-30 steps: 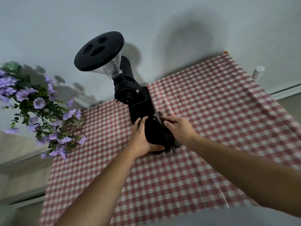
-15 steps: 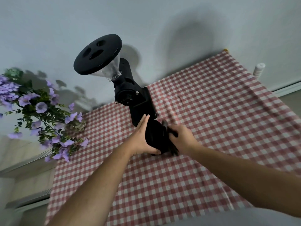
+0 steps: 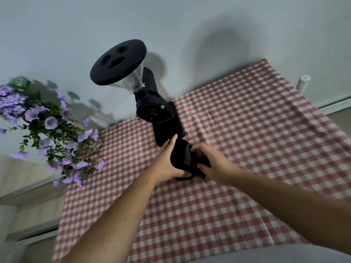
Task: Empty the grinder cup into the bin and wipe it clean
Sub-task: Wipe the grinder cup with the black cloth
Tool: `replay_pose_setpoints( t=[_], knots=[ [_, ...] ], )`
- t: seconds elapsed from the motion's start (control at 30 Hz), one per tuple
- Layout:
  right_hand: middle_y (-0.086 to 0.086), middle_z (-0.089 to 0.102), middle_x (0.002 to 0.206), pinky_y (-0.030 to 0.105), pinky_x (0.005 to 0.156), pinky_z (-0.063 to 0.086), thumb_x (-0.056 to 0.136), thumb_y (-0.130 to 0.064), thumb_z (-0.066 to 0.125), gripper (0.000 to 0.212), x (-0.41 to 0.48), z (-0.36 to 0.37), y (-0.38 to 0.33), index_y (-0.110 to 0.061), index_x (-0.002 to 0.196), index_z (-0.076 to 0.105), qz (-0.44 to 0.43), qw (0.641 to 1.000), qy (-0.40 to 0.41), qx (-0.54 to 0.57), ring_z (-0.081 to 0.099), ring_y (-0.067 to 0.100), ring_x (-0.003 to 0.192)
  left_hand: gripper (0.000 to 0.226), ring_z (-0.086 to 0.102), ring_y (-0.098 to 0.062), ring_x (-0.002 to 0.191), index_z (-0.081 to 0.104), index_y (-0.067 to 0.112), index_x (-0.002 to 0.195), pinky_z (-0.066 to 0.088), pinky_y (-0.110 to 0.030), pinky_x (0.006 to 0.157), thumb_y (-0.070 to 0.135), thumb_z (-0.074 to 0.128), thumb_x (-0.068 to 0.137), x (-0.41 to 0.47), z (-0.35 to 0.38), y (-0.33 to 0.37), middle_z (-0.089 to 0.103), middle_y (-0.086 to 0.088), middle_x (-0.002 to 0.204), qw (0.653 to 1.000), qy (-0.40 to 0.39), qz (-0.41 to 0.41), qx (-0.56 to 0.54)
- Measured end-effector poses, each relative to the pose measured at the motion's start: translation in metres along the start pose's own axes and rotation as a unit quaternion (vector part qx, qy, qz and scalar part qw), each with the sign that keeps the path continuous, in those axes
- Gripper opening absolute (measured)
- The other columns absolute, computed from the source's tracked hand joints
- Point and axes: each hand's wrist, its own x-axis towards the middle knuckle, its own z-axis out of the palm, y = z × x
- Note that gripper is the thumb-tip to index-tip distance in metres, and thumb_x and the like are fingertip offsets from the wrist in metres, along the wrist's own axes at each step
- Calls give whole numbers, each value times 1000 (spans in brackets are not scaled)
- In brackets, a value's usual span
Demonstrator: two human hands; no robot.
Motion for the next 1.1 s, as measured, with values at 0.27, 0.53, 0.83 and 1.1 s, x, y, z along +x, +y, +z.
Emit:
replay_pose_setpoints(
  t=[0.27,0.53,0.83,1.1],
  knots=[
    [4,59,121,34,86,54,95,-17,49,33,20,1,3,-23,127,44,162,986,-14,43,59,19,105,131,7,-17,148,-6,51,149,27,-40,114,35,90,62,-2,-5,2,-9,14,162,1000,-20,2,7],
    [-5,60,106,15,65,46,93,-17,50,30,51,-20,-23,-23,122,51,107,992,31,55,60,14,97,140,7,-18,148,-9,38,153,22,-44,118,46,91,56,8,-17,6,-5,7,164,999,-43,2,8],
    [-2,68,88,24,61,54,93,-13,49,30,37,-28,-10,-17,120,60,153,988,-8,-21,65,13,74,131,34,-26,136,4,47,148,44,-40,100,53,90,48,2,-1,0,21,1,155,1000,3,-19,1],
    [1,41,122,22,68,41,96,-25,44,40,25,-33,-44,-32,135,44,-58,923,-112,-363,47,11,84,144,34,-31,136,-20,60,138,44,-43,100,75,80,35,-8,-1,-9,-1,5,160,997,-23,-42,68]
  ],
)
